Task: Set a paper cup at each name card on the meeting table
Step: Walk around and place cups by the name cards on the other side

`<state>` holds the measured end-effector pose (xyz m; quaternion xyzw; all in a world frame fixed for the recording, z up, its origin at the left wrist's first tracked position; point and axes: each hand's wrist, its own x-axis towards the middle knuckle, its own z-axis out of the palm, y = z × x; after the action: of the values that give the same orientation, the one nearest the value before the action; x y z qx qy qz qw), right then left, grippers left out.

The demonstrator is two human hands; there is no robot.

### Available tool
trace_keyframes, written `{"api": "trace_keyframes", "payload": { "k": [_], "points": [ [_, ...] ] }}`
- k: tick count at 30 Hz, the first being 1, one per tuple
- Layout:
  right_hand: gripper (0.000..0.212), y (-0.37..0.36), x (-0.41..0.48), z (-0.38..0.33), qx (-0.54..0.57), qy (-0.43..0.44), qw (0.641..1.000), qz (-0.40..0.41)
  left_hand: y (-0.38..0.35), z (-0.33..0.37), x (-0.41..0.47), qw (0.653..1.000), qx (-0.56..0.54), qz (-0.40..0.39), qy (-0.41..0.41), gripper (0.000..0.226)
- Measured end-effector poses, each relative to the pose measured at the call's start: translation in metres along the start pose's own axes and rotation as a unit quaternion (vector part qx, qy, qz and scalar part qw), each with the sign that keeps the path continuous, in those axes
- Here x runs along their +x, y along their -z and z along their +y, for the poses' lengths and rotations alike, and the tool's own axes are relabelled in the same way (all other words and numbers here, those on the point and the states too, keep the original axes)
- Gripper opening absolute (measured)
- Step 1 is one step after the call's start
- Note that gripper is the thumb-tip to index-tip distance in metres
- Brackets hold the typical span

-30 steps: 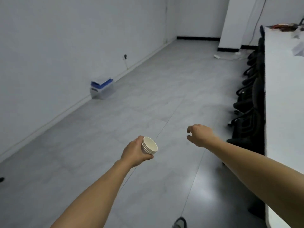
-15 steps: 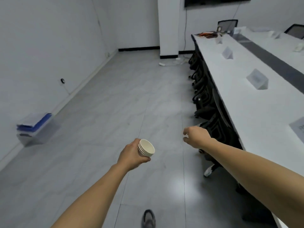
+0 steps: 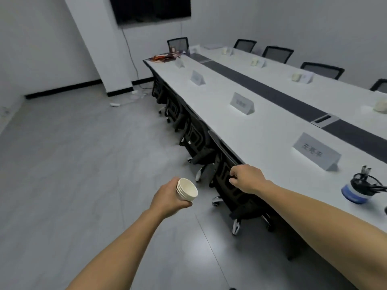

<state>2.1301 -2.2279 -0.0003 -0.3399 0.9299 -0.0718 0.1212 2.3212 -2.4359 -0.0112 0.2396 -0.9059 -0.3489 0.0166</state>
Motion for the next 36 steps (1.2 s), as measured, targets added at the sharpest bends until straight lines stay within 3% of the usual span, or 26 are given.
{"api": "trace_keyframes", "payload": {
  "k": [9,14,20,26,36],
  "points": [
    [0.034,0.029,0.103,0.073,0.074,-0.119,0.990,0.022,-0.021,0.055,0.169,0.990,0.003,-0.082,-0.111,0.066],
    [0.021,0.063,0.181,0.089,0.191,-0.142,0.970,0.047,-0.010,0.089,0.259,0.985,0.030,-0.095,-0.139,0.070],
    [0.025,0.082,0.241,0.105,0.373,-0.157,0.914,0.026,-0.024,0.121,0.343,0.978,0.021,-0.119,-0.170,0.071],
    [0.023,0.083,0.283,0.137,0.413,-0.203,0.888,-0.010,-0.048,0.152,0.421,0.963,0.040,-0.146,-0.224,0.069],
    [0.012,0.111,0.381,0.205,0.522,-0.335,0.782,0.059,-0.078,0.211,0.576,0.912,0.082,-0.206,-0.346,0.064]
  ]
}}
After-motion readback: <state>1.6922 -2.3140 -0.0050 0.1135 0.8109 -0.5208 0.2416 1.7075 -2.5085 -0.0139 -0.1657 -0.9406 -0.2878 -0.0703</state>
